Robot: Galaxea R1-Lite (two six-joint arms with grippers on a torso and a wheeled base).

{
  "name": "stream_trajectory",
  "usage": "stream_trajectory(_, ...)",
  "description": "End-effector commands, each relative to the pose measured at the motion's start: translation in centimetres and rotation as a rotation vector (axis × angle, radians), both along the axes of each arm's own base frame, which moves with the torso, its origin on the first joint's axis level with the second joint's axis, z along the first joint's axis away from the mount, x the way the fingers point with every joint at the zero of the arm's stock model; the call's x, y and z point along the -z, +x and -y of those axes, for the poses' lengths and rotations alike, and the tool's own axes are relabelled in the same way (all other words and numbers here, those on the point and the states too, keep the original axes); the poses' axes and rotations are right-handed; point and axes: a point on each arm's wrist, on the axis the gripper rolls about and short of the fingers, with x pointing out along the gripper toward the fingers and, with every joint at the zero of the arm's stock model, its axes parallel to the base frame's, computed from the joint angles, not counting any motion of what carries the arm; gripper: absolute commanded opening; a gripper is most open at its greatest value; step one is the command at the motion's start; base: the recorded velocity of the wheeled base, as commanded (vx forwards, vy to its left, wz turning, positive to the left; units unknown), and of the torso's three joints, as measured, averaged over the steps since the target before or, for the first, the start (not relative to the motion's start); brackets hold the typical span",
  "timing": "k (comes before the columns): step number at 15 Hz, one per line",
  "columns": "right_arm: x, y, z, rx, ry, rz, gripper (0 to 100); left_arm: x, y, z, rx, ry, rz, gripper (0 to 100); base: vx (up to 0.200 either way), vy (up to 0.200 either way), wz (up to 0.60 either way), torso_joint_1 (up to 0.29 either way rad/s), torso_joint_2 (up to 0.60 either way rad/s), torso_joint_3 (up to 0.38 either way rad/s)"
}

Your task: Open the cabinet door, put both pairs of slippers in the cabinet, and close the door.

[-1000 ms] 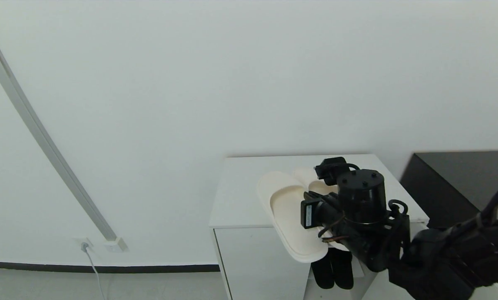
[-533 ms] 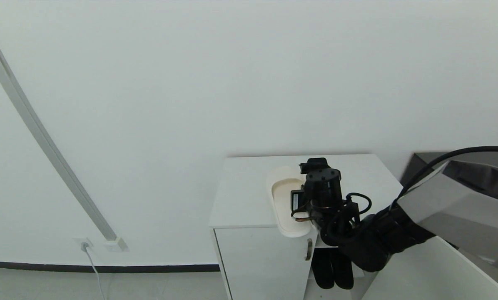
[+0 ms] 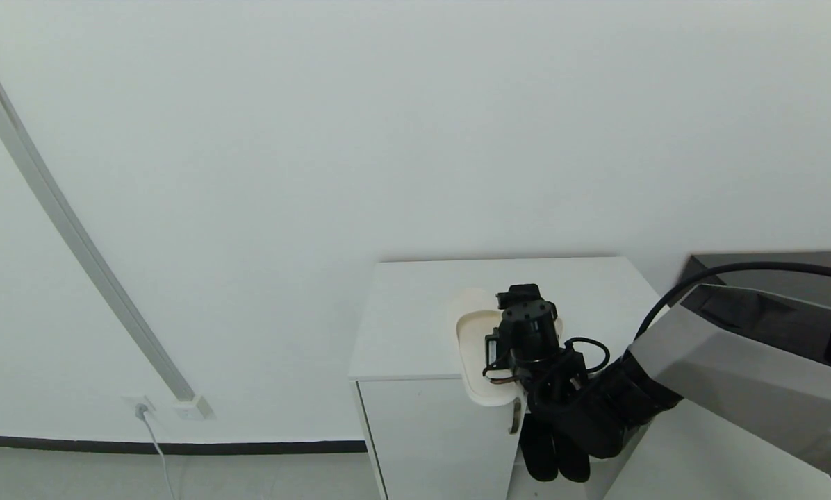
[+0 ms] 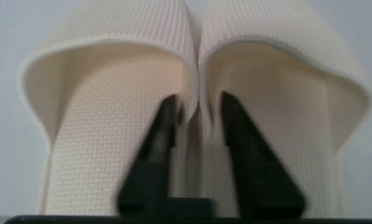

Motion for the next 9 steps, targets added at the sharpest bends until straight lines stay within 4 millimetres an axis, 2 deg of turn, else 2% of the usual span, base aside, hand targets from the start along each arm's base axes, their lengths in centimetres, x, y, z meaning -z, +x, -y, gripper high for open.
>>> stream_trajectory(1,0.3,-0.1,0.1,0.001,-0.005,-0.007,100,0.0,0.0,0.0,0.0,0.0,-0.001,0,0.0,0.0,0.0,0.0,0.0,0.0)
stream_trajectory(6,-0.7,-0.1,0.0,-0.003,0.011,0.017,100,0.0,0.0,0.0,0.0,0.0,-0.001,0,0.0,0.0,0.0,0.0,0.0,0.0)
stream_trajectory(9,-0.9,0.9,-0.4,0.003,0.024,0.038,100,0.0,0.0,0.0,0.0,0.0,-0.001,0,0.0,0.0,0.0,0.0,0.0,0.0)
